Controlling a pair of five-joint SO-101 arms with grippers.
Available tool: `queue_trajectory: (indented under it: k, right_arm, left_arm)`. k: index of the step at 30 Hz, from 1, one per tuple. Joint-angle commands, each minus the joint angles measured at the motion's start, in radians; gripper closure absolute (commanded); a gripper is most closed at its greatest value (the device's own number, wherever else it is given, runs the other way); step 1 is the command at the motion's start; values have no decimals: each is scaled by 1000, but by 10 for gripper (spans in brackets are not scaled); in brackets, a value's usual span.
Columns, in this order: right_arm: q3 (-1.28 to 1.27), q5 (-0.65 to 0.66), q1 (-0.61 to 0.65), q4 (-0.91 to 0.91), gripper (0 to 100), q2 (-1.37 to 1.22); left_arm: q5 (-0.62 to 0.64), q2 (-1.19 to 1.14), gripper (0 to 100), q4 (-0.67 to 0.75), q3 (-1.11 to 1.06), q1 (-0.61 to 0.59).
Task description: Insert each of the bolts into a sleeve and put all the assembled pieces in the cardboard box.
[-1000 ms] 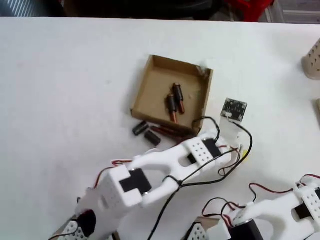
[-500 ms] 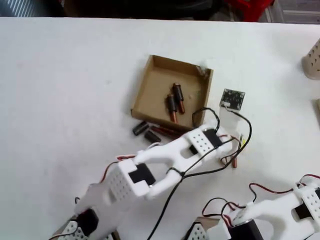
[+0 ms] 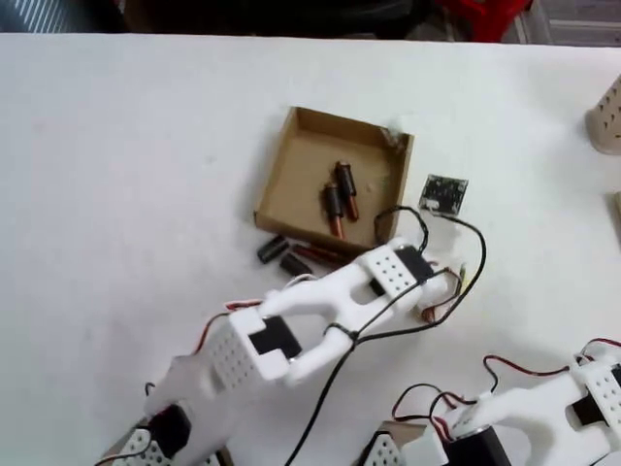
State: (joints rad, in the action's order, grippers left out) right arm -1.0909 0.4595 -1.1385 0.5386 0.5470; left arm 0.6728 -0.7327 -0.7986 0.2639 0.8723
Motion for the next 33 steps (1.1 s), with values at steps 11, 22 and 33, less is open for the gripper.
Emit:
queue_trajectory:
  k: [11, 22, 33]
  right_arm:
    - [12, 5, 162, 124, 981, 42]
    - [14, -3, 335, 249, 981, 142]
    - [6, -313, 700, 421, 981, 538]
  left_arm:
    - [-207, 364, 980, -284, 17, -219]
    - [-293, 1006, 979, 58, -629, -343]
    - [-298, 1478, 977, 178, -1077, -578]
